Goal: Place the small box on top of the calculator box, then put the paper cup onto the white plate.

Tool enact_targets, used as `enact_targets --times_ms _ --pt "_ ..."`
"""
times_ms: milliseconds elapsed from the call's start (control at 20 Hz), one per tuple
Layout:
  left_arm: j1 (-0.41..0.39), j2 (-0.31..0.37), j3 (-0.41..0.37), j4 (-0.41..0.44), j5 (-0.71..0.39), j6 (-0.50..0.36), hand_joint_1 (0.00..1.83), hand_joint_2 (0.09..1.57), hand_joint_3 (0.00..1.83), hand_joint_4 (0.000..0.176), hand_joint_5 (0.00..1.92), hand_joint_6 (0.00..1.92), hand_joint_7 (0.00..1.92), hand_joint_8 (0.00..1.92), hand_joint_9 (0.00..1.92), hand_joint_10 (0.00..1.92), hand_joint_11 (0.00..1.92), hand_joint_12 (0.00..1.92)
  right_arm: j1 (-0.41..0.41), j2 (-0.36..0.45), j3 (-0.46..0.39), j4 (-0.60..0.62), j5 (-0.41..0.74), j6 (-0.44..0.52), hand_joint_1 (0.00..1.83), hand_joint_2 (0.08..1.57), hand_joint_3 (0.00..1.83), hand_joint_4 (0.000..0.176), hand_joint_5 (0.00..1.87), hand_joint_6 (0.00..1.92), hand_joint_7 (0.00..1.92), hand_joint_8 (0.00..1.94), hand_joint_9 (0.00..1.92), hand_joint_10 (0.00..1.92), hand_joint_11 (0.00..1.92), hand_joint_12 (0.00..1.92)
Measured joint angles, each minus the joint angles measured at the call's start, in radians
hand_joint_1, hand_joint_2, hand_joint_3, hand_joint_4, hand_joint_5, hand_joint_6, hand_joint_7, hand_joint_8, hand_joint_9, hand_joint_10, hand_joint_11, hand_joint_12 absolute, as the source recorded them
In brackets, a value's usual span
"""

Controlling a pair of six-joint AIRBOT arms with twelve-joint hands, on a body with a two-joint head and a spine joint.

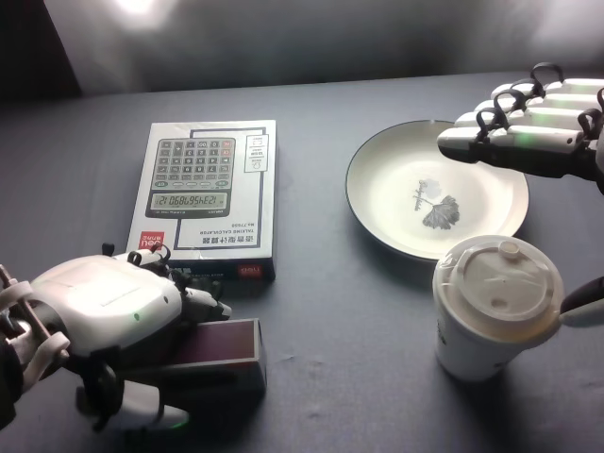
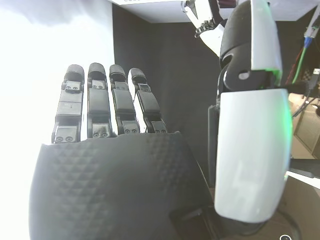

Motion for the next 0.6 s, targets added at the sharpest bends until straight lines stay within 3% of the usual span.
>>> enact_targets --times_ms 250,300,350,450,600 --pt "-0.013 -0.01 0.001 -0.003 -0.002 0.004 1.03 1.19 0.01 0.0 0.74 0.02 0.84 0.02 0.78 0.05 0.28 0.95 0.0 0.0 0.0 0.0 0.0 0.0 0.9 0.92 0.0 0.0 0.0 0.0 0.0 0.0 0.0 0.0 0.0 0.0" --pt "-0.015 -0.01 0.001 -0.004 -0.001 0.005 1.17 1.25 0.0 0.0 0.62 1.33 0.84 1.29 0.84 0.22 0.32 1.23 0.0 0.0 0.0 0.0 -0.001 0.0 0.89 0.93 0.0 0.0 0.0 0.0 0.0 0.0 0.0 0.0 0.0 0.0" --pt "-0.017 -0.01 0.001 -0.006 -0.001 0.005 1.17 1.25 0.0 0.0 0.62 1.33 0.84 1.29 0.84 0.22 0.32 1.23 0.0 0.0 0.0 0.0 -0.001 0.0 0.89 0.93 0.0 0.0 0.0 0.0 0.0 0.0 0.0 0.0 0.0 0.0" --pt "-0.023 -0.01 0.001 -0.008 -0.003 0.007 1.2 1.2 0.0 0.0 0.78 1.13 0.89 1.3 0.85 0.88 0.56 1.33 0.0 0.0 0.0 0.0 0.0 0.0 0.87 0.93 0.0 0.0 0.0 0.0 0.0 0.0 0.0 0.0 0.0 0.0" --pt "-0.059 -0.002 0.001 -0.016 0.018 0.014 1.2 1.19 0.0 0.0 0.82 1.1 0.88 1.32 0.83 0.95 0.61 1.3 0.0 0.0 0.0 0.0 0.0 0.0 0.88 0.93 0.0 0.0 0.0 0.0 0.0 0.0 0.0 0.0 0.0 0.0"
